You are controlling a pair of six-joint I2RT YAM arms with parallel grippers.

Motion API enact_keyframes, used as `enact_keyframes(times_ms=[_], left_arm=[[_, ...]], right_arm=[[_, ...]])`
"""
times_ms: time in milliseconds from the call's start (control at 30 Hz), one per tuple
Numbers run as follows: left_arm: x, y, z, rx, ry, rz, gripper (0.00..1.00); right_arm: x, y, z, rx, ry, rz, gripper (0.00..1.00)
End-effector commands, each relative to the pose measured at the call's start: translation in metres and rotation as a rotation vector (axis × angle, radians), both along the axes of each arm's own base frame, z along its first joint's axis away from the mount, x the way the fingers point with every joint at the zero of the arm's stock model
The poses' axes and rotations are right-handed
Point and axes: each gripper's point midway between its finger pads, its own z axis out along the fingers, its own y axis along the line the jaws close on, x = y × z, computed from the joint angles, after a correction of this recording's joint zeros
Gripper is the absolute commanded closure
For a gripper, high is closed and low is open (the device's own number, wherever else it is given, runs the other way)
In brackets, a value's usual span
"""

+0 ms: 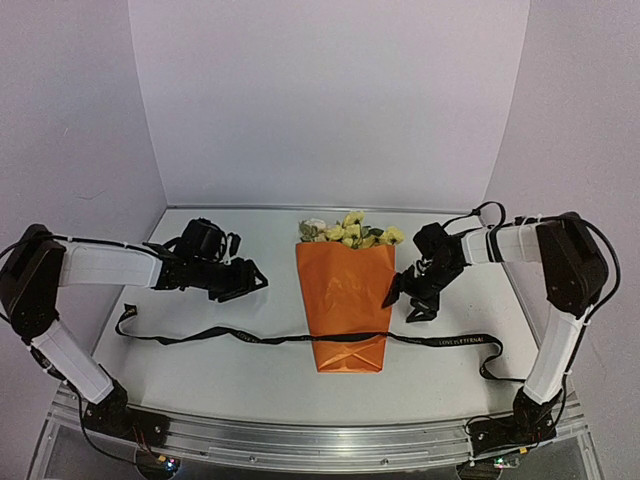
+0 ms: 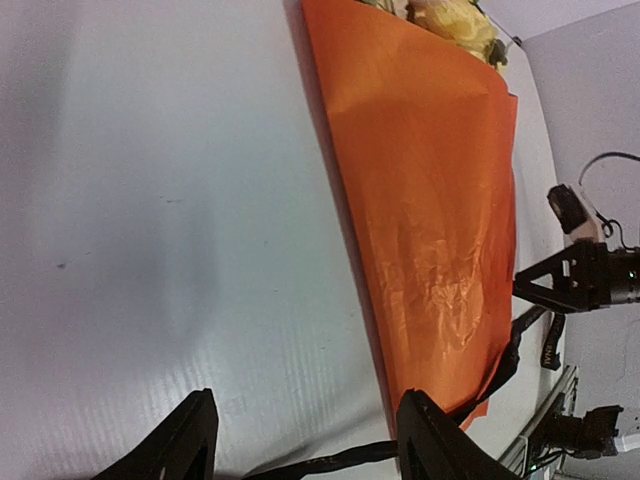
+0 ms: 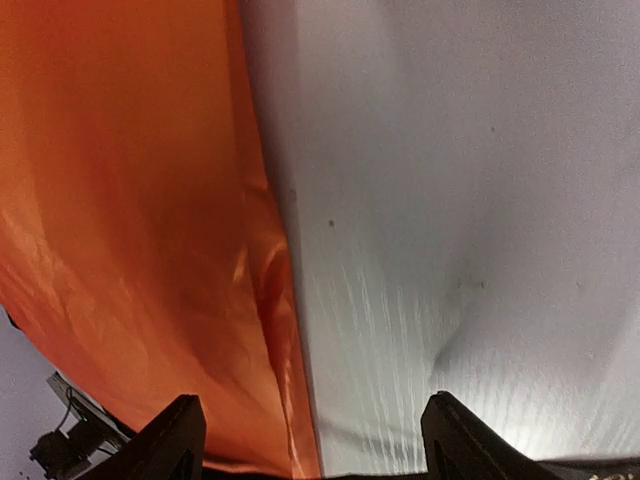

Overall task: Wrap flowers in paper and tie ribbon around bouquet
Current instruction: Adjust the ribbon at the center of the board.

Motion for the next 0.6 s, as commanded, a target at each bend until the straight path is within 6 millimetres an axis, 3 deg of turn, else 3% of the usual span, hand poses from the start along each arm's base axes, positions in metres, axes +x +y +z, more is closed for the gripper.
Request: enact_keyframes(times_ms=[0, 133, 300, 567], left_arm=[[0.011, -0.058, 0.029, -0.122, -0.081, -0.137, 0.39], [0.006, -0.083, 0.018, -0.132, -0.055, -0.196, 0.41], [0.008, -0.097, 0.007, -0.147, -0.024, -0.221, 0.42], [0.013, -0.112, -0.008, -0.155, 0.021, -0.253, 0.44]], right_arm=[[0.03, 0.024, 0.0, 0.121, -0.045, -0.093, 0.25], [0.033, 0.029, -0.014, 0.162, -0.035, -0.147, 0.32], [0.03, 0.029, -0.03, 0.187, -0.029, -0.213, 0.42], [0.043, 0.034, -0.037, 0.236, -0.062, -0.277, 0.72]])
